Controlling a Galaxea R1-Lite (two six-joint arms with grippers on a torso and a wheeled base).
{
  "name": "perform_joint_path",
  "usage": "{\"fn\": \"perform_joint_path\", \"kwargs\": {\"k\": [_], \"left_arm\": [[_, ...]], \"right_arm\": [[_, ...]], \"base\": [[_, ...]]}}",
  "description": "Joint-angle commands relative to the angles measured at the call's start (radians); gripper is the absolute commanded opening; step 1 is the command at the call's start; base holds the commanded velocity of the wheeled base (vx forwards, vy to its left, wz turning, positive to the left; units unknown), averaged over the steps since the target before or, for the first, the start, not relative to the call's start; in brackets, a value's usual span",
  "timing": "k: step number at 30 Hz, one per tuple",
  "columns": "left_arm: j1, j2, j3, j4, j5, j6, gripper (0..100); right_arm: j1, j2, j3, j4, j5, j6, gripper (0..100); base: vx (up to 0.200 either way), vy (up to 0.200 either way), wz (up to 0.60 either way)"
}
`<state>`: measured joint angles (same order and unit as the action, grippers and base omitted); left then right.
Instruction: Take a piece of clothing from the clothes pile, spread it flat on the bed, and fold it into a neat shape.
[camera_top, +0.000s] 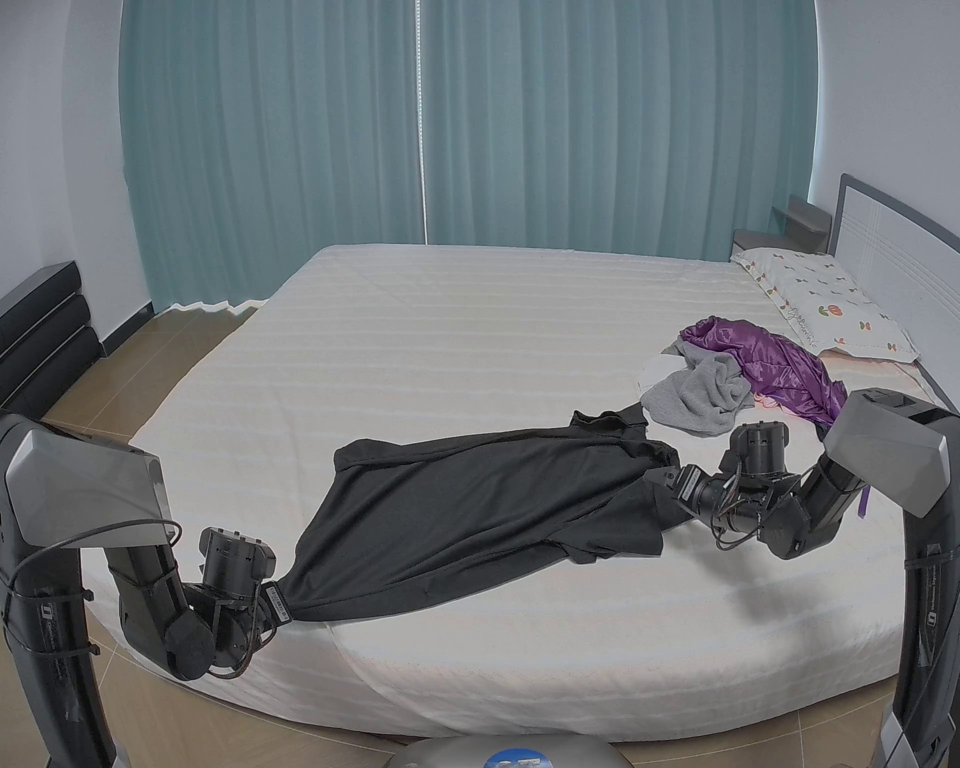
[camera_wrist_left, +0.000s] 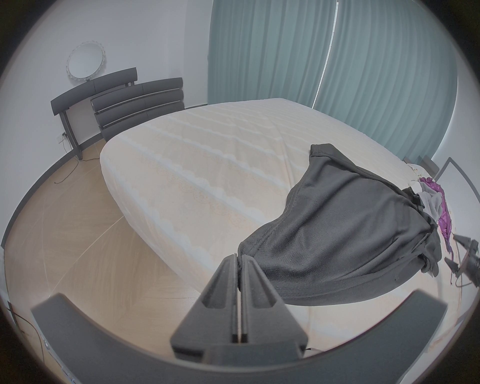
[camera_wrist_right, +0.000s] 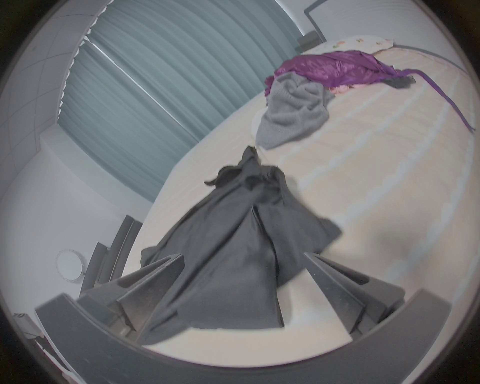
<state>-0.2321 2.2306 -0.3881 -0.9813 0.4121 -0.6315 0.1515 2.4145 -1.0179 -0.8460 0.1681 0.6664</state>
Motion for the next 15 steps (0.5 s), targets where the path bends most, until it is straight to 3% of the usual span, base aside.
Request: {"fn": "perform_joint_path", "kwargs": {"k": [1,7,15], "left_arm": [[-0.001,0.0,0.003,0.0,0.001,-0.001,0],[-0.003,-0.002,0.005,-0.004,0.001,-0.001,0],[-0.003,-0.003,0.005,-0.002,0.001,-0.001,0]], "right_arm": [[0.016,-0.09,0.16,-0.004,0.048,-0.002,100],[0.023,-0.069,0.242,-0.053,0.083,-0.031,100],[0.066,0.014,0.176,-0.058,0.074,-0.031,100]], "base": [[0.0,0.0,0.0],[0.0,0.0,0.0],[0.0,0.0,0.0]]}}
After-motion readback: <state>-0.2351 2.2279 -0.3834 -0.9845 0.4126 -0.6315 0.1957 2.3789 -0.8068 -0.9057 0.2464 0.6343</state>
